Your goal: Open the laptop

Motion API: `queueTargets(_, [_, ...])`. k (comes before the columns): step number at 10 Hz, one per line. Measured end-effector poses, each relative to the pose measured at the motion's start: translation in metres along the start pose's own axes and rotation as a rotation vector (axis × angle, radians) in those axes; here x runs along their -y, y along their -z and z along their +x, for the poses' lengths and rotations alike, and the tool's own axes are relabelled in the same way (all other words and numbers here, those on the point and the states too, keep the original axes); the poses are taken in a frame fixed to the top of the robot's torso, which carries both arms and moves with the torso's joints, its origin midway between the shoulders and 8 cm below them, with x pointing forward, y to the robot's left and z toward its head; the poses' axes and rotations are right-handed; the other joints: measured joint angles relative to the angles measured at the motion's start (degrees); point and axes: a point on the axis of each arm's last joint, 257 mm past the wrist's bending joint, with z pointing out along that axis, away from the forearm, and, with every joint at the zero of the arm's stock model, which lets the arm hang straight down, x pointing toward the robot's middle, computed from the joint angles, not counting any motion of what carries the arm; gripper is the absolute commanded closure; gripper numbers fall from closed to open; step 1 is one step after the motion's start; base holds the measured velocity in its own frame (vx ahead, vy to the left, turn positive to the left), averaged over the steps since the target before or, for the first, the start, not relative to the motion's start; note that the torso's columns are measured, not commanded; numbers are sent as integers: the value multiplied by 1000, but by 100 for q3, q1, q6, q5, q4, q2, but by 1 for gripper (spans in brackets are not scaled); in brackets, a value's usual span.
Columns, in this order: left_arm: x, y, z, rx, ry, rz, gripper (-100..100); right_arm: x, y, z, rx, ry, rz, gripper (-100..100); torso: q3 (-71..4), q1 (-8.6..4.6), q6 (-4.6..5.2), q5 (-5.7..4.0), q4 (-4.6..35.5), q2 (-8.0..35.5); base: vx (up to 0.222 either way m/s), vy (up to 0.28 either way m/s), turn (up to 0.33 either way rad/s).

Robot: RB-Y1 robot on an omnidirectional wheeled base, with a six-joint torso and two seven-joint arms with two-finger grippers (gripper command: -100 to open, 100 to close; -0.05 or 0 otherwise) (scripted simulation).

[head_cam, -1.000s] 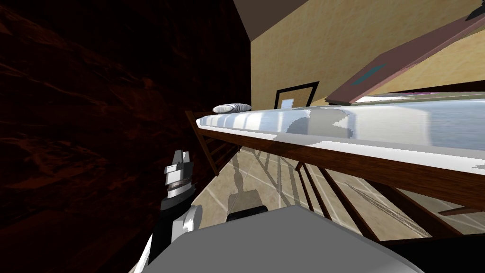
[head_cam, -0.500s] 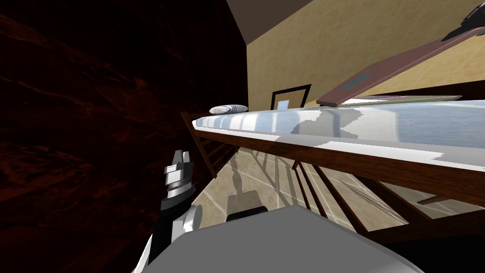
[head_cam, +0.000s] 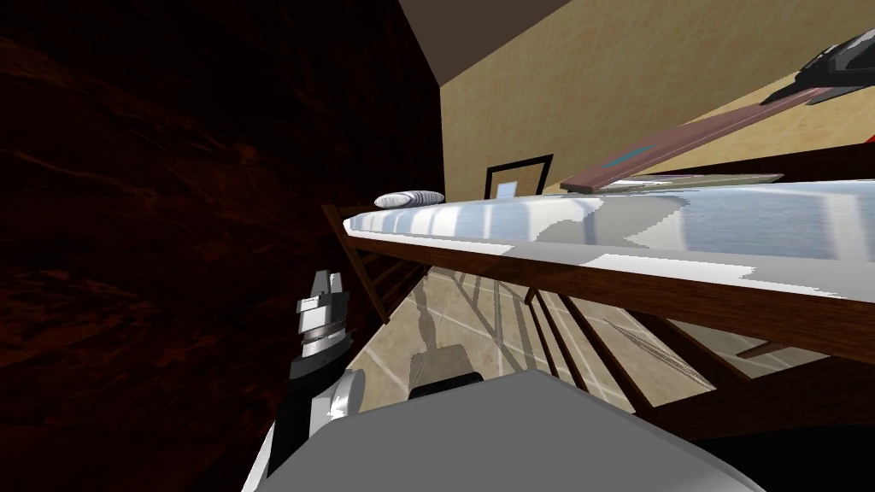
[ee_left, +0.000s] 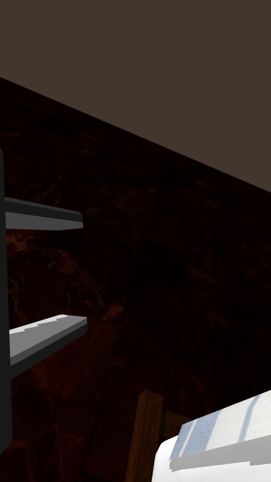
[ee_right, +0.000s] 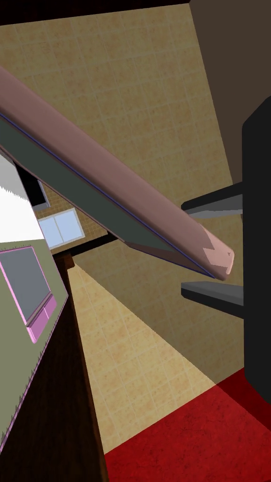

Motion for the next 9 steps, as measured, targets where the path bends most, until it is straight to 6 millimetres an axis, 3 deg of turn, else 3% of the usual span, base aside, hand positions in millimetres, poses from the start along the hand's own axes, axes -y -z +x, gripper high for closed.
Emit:
queueTargets(1, [0, 0, 0, 0, 0, 0, 0, 2, -3, 8, -8, -35, -13, 100, 0, 8, 0, -4, 0, -1, 2, 8, -1])
queueTargets(2, [0, 0, 0, 0, 0, 0, 0, 5, -8, 13, -18, -53, -13, -100, 3, 3, 3, 13, 7, -1, -9, -30, 5])
queueTargets(9, [0, 0, 0, 0, 0, 0, 0, -26, 29, -14, -13, -54, -2, -100, 85, -27, 50, 27, 66, 104, 4, -61, 9])
